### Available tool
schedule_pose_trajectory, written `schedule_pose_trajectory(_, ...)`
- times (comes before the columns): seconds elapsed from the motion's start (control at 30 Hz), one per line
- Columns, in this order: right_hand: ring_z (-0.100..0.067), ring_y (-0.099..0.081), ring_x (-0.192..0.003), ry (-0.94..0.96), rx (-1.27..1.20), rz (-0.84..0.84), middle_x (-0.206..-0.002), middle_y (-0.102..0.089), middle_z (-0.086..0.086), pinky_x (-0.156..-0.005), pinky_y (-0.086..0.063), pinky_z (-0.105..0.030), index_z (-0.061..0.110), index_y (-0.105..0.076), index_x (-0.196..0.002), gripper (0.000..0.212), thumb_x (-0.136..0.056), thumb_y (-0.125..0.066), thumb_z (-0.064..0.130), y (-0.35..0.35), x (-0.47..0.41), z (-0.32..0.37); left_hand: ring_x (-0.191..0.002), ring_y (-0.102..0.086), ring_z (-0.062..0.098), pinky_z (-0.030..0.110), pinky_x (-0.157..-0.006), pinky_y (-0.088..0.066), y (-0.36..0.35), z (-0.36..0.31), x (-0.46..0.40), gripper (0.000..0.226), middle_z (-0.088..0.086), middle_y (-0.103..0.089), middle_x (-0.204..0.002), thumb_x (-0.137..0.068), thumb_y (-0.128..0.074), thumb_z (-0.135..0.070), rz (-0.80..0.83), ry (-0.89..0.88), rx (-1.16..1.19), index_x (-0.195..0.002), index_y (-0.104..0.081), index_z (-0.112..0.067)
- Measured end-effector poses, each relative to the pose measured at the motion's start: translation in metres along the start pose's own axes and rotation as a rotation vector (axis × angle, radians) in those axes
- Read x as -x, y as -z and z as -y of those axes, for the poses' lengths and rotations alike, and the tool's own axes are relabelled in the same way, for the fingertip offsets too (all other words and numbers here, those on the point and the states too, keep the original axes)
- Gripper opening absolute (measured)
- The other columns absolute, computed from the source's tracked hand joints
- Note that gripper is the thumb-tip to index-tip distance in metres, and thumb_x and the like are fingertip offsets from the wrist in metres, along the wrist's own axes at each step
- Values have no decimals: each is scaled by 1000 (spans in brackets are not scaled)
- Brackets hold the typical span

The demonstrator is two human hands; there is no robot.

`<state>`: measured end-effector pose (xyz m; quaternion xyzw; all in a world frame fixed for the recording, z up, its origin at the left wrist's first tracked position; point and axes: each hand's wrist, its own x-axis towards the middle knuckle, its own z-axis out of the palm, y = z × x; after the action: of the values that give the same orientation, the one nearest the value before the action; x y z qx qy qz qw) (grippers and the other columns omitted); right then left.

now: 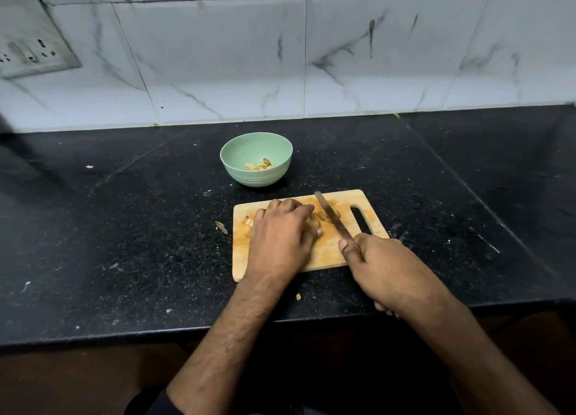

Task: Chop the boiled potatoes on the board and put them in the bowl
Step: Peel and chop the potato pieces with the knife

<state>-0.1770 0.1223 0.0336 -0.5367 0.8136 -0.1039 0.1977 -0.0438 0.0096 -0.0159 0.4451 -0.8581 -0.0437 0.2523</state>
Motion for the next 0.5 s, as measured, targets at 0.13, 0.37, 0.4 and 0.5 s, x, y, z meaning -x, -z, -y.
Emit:
schedule_pose_trajectory(0.13,-16,-63,-57,2,21,19,-71,-63,0,-71,-60,-45,24,-56,-106,42,-104,-26,54,-1,-3,-4,-121,-47,17,40,-98,-31,-8,-8,-6,46,-7,-59,-130,-95,-57,-51,36,29,-49,-136,-55,-30)
schedule_pose_trajectory(0.37,-13,-50,-56,105,30,36,-78,-59,1,-68,-54,-34,24,-48,-92,36,-105,-28,52,-15,-2,2,-116,-49,14,37,-97,-21,-1,5,2,43,-12,-65,-117,-90,-67,-45,27,138,79,-128,-53,-32)
schedule_pose_trajectory(0.4,-14,-51,-56,115,26,34,-80,-61,0,-69,-54,-34,24,-48,-93,36,-105,-28,52,-17,-2,5,-116,-49,13,36,-97,-20,1,8,4,43,-13,-65,-116,-89,-67,-45,28,142,75,-128,-54,-32)
schedule_pose_trajectory(0.5,-18,-53,-60,139,29,32,-81,-60,0,-70,-53,-34,22,-52,-97,39,-105,-29,52,-24,-2,12,-118,-46,12,38,-101,-19,6,14,9,46,-13,-65,-116,-88,-69,-47,32,151,55,-129,-55,-33)
